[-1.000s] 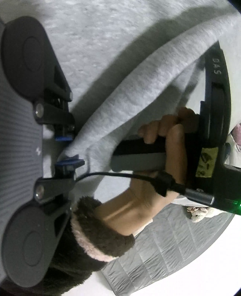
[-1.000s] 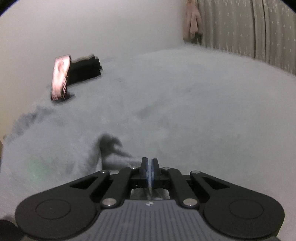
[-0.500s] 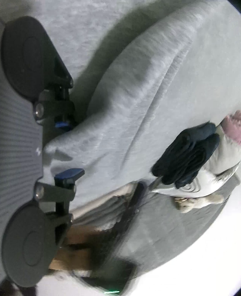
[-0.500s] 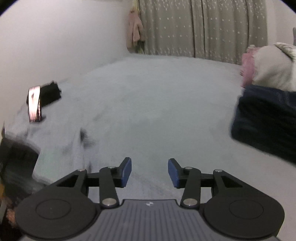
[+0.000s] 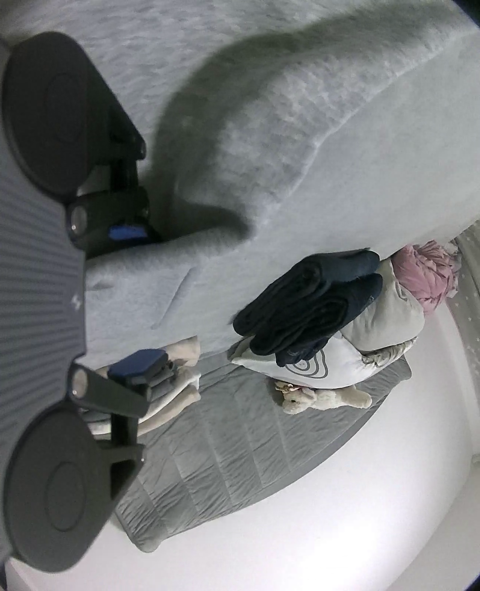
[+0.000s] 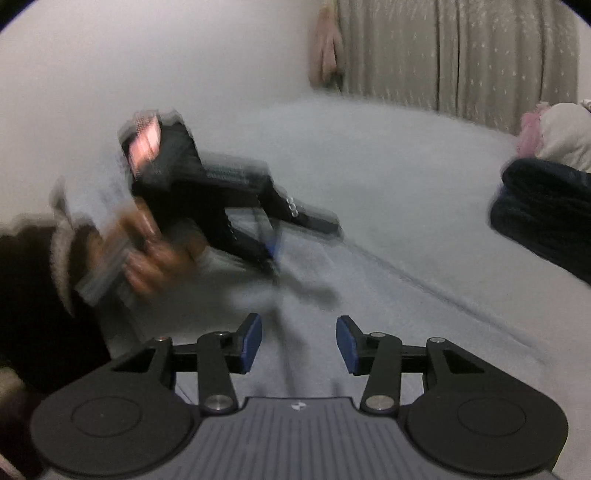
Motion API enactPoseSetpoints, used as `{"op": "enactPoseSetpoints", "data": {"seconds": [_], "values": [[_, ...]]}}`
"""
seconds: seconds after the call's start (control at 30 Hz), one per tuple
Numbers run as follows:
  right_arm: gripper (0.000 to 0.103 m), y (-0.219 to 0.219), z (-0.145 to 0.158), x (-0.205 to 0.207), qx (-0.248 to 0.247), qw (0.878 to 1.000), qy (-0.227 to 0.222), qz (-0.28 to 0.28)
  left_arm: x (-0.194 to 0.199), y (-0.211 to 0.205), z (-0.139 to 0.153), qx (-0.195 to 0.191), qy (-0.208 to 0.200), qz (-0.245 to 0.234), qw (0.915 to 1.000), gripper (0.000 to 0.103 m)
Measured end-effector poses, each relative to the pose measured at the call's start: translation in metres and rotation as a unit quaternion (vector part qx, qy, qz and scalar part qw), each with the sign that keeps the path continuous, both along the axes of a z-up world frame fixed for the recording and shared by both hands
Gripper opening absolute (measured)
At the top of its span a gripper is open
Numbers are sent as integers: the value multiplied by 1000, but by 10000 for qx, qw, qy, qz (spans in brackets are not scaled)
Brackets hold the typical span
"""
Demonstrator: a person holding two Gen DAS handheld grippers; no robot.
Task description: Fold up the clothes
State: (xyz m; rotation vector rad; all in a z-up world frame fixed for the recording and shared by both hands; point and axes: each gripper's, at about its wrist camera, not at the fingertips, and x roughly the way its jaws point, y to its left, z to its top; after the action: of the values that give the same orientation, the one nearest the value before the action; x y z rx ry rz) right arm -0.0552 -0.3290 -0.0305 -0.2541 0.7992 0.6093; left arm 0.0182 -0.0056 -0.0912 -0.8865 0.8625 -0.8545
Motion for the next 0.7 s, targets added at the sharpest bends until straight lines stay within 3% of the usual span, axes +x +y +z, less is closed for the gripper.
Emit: {"op": "enactPoseSetpoints", "data": {"seconds": [0.07,0.2,0.27,0.4,0.43,0.5,0.57,0.6,0.7], "values": [[43,-3,-4,-1,-217,9996,141,67,1,1,0,-10,6,13,10000,58],[9,-5,-2,-23,-603,9939,281,875,7,2,2,-91,24,28,10000,65],[8,-8,2,-23,-705,9941,242,785,8,2,4,-124,3,18,9999,70],[8,-29,18,5,-1251,9910,-328,-356,8,3,10,-138,-144,-62,9998,73],[8,-38,21,20,-1244,9851,-598,-1026,7,2,11,-127,-181,-82,9997,74],[39,-54,21,46,-1153,9645,-1003,-2154,8,0,14,-80,-243,-116,9996,74],[52,-57,15,53,-1237,9565,-1070,-2416,8,-3,16,-8,-309,-141,9994,75],[53,-55,8,56,-1549,9460,-1181,-2592,8,-4,18,59,-364,-160,9992,76],[55,-51,2,54,-1996,9317,-1336,-2726,6,-6,19,237,-446,-200,9985,77]]}}
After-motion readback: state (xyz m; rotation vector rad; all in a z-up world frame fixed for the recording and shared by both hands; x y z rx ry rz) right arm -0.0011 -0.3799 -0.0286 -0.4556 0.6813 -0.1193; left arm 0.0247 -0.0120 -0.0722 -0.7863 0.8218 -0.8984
